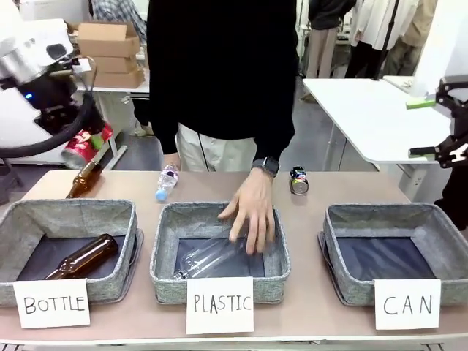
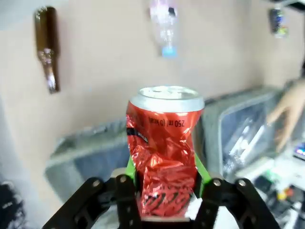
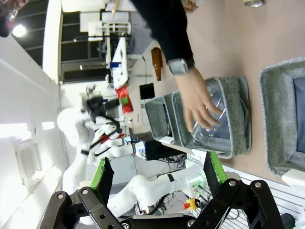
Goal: Sort the can waste into the basket.
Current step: Pick up the can waste from the table and place it in the right Fabric basket.
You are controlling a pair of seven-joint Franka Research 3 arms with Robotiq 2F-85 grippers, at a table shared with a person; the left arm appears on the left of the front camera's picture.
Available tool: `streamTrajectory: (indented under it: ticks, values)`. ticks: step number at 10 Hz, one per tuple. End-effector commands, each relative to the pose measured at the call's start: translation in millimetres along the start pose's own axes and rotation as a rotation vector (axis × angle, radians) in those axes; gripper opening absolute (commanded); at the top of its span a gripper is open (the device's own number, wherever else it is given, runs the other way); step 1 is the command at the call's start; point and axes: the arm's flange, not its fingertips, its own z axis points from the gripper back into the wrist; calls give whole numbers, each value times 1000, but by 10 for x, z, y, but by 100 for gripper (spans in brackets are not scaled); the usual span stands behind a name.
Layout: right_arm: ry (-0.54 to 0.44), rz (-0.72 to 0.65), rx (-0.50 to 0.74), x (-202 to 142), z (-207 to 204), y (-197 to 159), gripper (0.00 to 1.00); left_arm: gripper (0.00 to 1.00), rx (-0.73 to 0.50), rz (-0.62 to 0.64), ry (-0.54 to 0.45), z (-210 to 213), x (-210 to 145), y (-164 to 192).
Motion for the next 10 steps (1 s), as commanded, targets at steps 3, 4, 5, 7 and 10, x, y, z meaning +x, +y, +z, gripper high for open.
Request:
streamTrajectory:
  ticks: [3, 4, 5, 7, 10]
  values:
    - [-2, 19, 27, 17, -19, 1, 100, 0, -52, -154, -144, 91, -1352, 7]
    - [-2, 19, 27, 17, -19, 1, 100, 0, -23, -104, -55, 131, -940, -60]
    - [-2, 19, 27, 17, -19, 1, 100, 0, -23, -104, -55, 131, -940, -60]
    - [-75, 67, -18, -103, 249, 185, 100, 48, -47, -132, -87, 114, -1252, -74]
    - [-302, 156, -283, -613, 1337, -12, 100, 48, -322, -597, -201, -527, -113, -1530]
